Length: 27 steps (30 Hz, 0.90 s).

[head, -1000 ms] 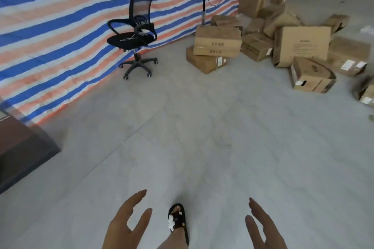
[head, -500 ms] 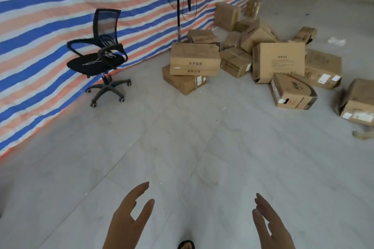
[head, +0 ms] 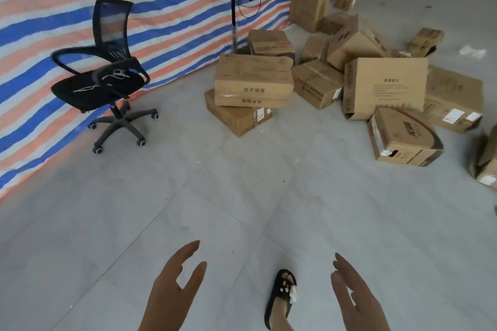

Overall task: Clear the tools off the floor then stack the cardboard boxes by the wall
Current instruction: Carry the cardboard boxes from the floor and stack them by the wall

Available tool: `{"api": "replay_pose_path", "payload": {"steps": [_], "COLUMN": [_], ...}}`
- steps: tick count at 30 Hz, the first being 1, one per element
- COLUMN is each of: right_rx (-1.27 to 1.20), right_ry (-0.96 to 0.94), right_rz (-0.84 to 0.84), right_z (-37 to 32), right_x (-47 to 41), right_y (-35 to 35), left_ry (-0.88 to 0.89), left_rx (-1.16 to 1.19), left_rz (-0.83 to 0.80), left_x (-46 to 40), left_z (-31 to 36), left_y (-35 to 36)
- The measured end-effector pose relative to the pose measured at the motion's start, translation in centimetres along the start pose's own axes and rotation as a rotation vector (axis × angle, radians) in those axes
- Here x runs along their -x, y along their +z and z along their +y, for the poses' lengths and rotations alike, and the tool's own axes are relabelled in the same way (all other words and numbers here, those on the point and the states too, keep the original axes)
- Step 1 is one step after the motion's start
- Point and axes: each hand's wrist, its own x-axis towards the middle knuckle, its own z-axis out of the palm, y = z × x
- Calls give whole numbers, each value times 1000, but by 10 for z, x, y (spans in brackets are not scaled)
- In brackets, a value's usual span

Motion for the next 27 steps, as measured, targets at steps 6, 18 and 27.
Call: {"api": "replay_pose_path", "payload": {"steps": [6,18,27], "right_rx": [-14,46,-50], "right_ry": [-15,-5,16], "right_rz": [-18,-79,-16], "right_z": [-45,-109,-195], "right_x": [-160,-406,-591], "right_y": [-32,-2,22], "left_ry": [2,-68,67], "left_rx": [41,3,-91], "left_rz": [24,10,-135], "left_x": [-118,-353,-589], "left_z": [62,118,202], "left_y": [81,161,204]}}
